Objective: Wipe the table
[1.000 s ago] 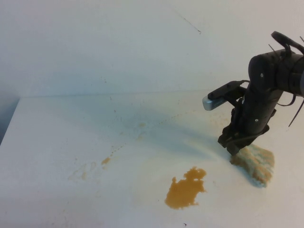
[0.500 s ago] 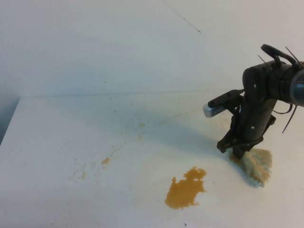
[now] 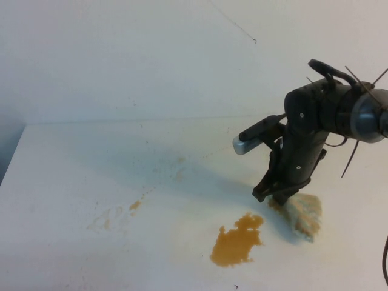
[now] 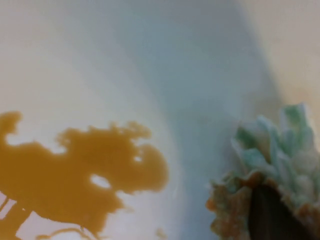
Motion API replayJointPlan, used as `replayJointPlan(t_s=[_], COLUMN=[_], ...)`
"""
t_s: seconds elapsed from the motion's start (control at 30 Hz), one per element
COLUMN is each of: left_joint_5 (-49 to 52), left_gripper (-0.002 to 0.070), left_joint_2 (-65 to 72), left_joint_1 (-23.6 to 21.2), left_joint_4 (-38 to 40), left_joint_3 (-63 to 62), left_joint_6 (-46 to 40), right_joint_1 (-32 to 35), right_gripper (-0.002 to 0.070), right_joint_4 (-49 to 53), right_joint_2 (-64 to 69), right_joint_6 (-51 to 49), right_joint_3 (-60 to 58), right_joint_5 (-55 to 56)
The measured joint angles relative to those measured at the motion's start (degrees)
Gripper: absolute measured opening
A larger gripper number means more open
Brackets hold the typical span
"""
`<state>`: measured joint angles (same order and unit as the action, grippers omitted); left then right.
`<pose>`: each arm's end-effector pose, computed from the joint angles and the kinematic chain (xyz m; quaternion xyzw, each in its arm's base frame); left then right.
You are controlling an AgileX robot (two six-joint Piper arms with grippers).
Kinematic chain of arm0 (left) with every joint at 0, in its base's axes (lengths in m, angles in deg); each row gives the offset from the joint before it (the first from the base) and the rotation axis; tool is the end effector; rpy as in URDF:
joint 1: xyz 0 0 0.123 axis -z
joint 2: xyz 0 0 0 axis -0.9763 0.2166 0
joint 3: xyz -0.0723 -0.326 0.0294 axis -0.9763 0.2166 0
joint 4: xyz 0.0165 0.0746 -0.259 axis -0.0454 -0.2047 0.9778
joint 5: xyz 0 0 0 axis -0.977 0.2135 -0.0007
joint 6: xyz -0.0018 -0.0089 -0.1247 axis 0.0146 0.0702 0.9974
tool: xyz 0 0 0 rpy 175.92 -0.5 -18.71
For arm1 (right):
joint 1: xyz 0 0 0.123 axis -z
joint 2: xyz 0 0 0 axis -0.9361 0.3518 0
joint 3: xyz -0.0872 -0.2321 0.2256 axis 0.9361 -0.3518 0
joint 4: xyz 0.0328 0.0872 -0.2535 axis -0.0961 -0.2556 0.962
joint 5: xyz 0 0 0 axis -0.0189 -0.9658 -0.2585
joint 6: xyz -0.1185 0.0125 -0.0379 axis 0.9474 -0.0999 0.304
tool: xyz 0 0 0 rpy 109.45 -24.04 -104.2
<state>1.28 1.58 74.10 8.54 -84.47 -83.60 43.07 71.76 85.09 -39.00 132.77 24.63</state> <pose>0.0557 -0.0025 0.1786 -0.0652 0.7760 -0.0448 0.6257 0.4289 0.2112 0.1649 -0.3122 0.9449 0.0099 0.0978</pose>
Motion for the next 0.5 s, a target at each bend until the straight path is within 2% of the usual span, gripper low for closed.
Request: replayJointPlan(t_s=[0.5], left_joint_5=[0.0], left_gripper=[-0.0004], left_joint_2=[-1.6], left_joint_1=[-0.1], left_joint_4=[0.0], left_joint_3=[0.0], left_joint_6=[0.0], right_joint_1=[-11.7], right_gripper=[0.0036], right_joint_4=[-1.9], right_joint_2=[1.8], right_joint_6=[-3.6], right_joint_3=[0.0], right_joint_5=[4.1])
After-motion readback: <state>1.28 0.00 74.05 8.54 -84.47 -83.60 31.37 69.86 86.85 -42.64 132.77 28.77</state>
